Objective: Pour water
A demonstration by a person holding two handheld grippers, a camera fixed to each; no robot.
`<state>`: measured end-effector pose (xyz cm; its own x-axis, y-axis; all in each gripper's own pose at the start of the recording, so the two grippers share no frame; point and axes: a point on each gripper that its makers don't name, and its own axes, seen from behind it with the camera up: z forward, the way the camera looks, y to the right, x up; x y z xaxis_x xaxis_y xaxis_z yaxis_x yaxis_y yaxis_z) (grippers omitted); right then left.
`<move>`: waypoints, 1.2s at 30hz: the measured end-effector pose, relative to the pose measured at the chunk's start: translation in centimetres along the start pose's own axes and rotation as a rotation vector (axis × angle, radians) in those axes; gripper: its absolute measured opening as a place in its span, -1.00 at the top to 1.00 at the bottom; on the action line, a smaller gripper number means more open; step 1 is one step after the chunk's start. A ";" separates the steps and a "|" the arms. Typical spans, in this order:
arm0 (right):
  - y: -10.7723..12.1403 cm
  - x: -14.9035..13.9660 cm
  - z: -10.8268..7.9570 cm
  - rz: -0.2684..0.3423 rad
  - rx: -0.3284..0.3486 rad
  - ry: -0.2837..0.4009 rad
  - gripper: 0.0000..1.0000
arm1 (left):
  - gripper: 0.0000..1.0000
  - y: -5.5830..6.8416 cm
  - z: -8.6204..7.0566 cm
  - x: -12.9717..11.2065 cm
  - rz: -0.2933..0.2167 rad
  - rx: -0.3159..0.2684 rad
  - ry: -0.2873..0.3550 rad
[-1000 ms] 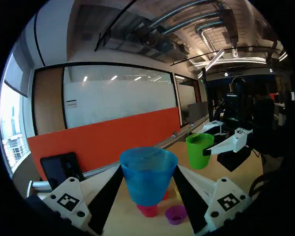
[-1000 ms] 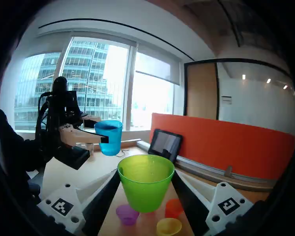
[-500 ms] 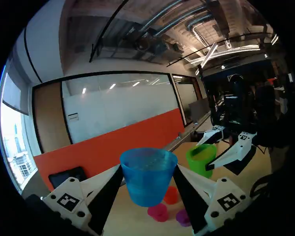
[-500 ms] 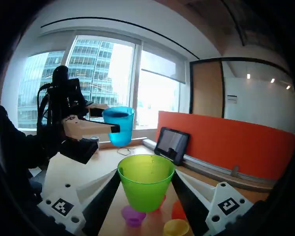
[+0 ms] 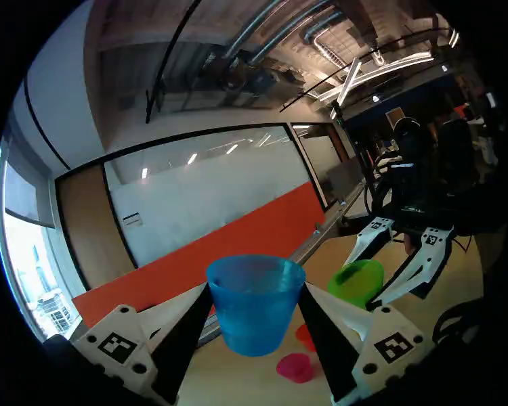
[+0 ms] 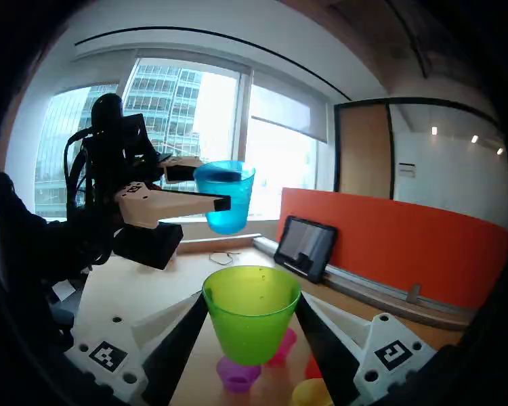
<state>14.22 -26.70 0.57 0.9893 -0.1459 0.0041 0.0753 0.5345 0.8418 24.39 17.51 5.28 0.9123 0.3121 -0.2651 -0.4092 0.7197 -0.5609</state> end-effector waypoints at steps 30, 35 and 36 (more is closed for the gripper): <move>-2.8 -2.0 2.1 0.009 0.054 -0.006 -0.82 | -0.71 0.0 0.2 3.3 0.300 0.021 0.015; -2.9 -2.2 2.2 0.013 0.055 -0.006 -0.82 | -0.71 -0.1 0.2 3.8 0.348 0.029 0.015; -2.9 -2.2 2.3 0.013 0.056 -0.006 -0.82 | -0.71 -0.2 0.3 3.9 0.356 0.031 0.015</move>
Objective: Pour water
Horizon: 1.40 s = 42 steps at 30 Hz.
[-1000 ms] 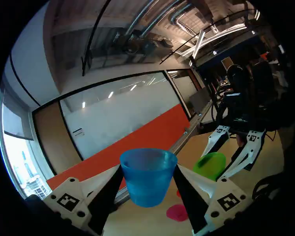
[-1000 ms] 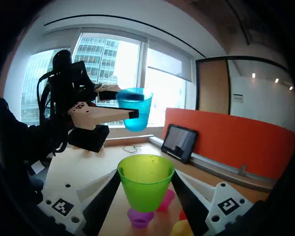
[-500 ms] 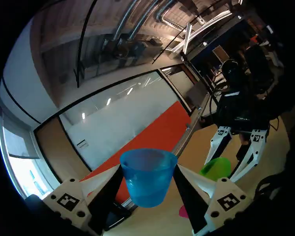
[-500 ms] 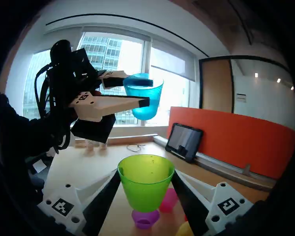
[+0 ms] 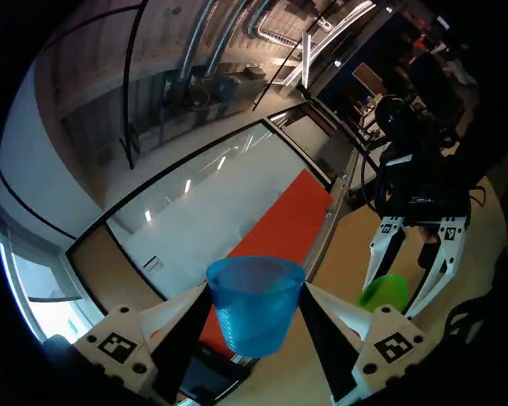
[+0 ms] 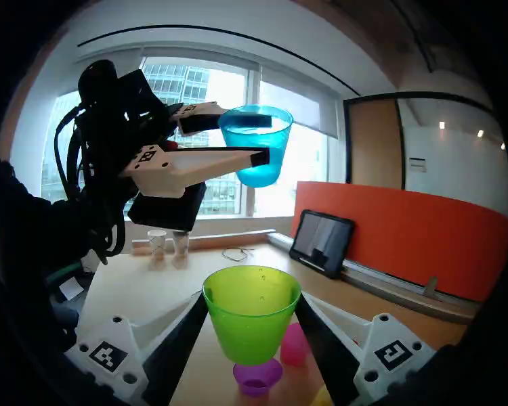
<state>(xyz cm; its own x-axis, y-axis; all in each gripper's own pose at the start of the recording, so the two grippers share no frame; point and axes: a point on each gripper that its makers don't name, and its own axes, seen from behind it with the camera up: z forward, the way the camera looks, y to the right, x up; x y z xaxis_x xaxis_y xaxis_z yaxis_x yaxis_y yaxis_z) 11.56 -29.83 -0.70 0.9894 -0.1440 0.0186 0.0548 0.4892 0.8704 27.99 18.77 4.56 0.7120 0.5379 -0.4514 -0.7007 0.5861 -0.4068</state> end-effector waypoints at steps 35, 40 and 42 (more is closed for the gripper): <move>-0.4 0.3 0.4 -0.005 0.012 0.011 -0.82 | -0.71 0.0 1.2 0.7 0.242 0.019 -0.007; -0.3 0.3 0.4 -0.003 0.013 0.013 -0.82 | -0.71 0.1 1.3 0.8 0.264 0.021 -0.007; -0.3 0.3 0.3 -0.003 0.013 0.013 -0.82 | -0.71 0.1 1.4 0.8 0.272 0.021 -0.008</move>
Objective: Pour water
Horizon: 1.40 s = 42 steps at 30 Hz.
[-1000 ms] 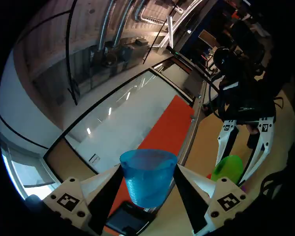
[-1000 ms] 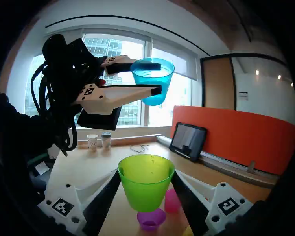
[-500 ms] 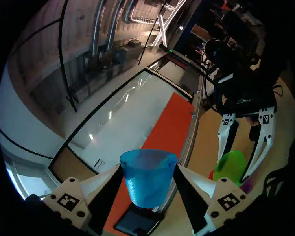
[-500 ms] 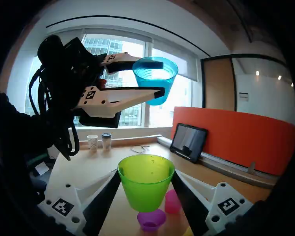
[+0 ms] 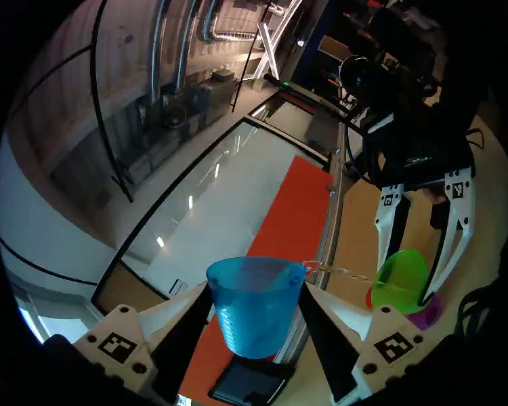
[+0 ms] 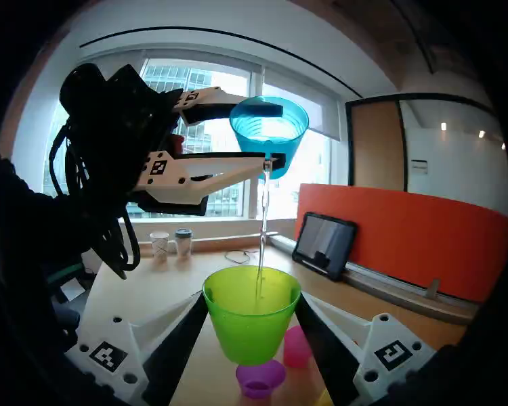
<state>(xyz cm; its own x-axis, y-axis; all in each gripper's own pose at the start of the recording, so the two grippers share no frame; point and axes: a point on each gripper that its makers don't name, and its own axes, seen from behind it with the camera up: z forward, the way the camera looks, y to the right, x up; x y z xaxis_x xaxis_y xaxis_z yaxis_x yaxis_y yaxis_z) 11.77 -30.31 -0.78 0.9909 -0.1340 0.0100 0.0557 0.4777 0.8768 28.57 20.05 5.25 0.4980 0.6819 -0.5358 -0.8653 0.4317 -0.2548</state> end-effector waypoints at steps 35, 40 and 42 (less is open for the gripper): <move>0.1 0.1 -0.1 -0.005 -0.008 0.010 -0.81 | -0.71 0.0 -0.1 0.6 0.111 0.010 0.005; 0.2 0.2 -0.2 -0.006 -0.010 0.012 -0.81 | -0.70 0.0 -0.1 0.8 0.131 0.015 0.004; 0.2 0.2 -0.2 -0.007 -0.011 0.012 -0.81 | -0.70 0.0 -0.1 0.8 0.137 0.017 0.004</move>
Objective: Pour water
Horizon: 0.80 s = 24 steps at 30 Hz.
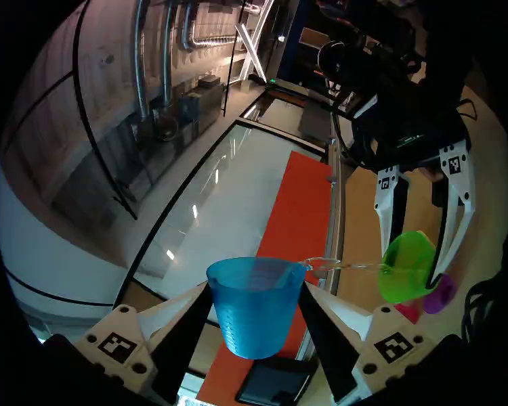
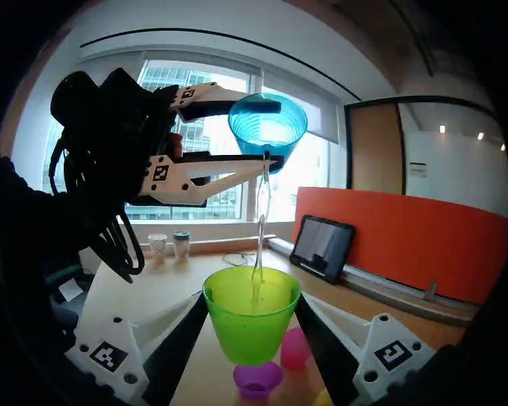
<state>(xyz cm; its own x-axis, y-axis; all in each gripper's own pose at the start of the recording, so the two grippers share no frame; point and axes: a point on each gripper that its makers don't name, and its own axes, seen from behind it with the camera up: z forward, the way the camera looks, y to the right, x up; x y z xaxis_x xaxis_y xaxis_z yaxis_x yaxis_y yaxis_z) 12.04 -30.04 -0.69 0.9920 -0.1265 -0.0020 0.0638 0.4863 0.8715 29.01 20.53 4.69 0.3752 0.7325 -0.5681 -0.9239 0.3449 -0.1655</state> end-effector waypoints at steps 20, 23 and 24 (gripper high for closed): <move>0.0 0.0 0.1 -0.006 0.000 0.003 -0.81 | -0.71 -0.5 -0.2 0.4 0.095 0.002 -0.001; 0.0 0.1 0.1 -0.007 -0.001 0.003 -0.81 | -0.70 -0.6 -0.2 0.4 0.106 0.003 -0.001; 0.0 0.1 0.1 -0.007 -0.001 0.003 -0.81 | -0.70 -0.6 -0.2 0.4 0.110 0.003 -0.001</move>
<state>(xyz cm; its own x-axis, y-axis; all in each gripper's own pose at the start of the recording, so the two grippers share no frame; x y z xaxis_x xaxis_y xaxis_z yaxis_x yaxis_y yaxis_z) 12.09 -30.13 -0.64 0.9918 -0.1272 -0.0102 0.0713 0.4864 0.8708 29.70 20.55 4.38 0.2719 0.7663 -0.5821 -0.9592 0.2646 -0.0998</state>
